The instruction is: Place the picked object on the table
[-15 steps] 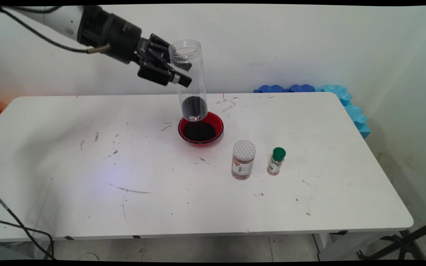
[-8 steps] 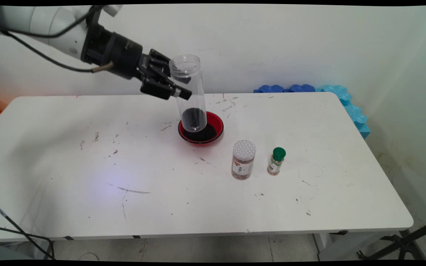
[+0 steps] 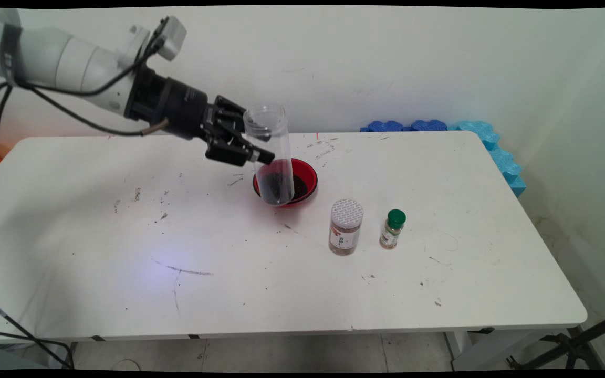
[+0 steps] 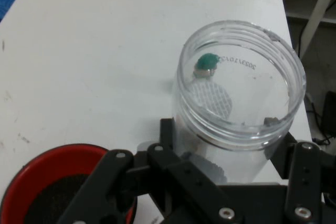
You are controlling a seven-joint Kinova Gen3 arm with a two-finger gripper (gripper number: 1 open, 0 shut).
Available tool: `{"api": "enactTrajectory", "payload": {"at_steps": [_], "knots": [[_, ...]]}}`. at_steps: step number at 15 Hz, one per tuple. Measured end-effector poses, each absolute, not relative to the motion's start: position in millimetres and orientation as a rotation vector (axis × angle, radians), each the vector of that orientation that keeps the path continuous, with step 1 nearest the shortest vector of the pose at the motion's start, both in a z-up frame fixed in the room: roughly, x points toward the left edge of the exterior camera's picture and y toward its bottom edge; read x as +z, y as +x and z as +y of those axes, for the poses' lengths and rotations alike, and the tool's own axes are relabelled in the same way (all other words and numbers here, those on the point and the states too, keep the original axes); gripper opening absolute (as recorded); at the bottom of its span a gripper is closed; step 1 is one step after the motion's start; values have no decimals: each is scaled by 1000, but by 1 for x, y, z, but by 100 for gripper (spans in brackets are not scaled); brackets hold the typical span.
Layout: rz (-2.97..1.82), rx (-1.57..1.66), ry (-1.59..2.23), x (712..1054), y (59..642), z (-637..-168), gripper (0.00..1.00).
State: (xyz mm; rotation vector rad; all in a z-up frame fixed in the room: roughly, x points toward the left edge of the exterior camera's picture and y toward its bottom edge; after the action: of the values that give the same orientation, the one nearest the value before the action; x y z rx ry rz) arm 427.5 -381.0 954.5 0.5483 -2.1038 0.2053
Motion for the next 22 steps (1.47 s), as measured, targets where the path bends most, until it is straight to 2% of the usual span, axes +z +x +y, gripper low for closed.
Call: {"api": "enactTrajectory", "payload": {"at_steps": [12, 22], "knots": [[-2081, 169, 602, 890, 411, -353, 0], [-2084, 164, 619, 846, 400, -348, 0]]}}
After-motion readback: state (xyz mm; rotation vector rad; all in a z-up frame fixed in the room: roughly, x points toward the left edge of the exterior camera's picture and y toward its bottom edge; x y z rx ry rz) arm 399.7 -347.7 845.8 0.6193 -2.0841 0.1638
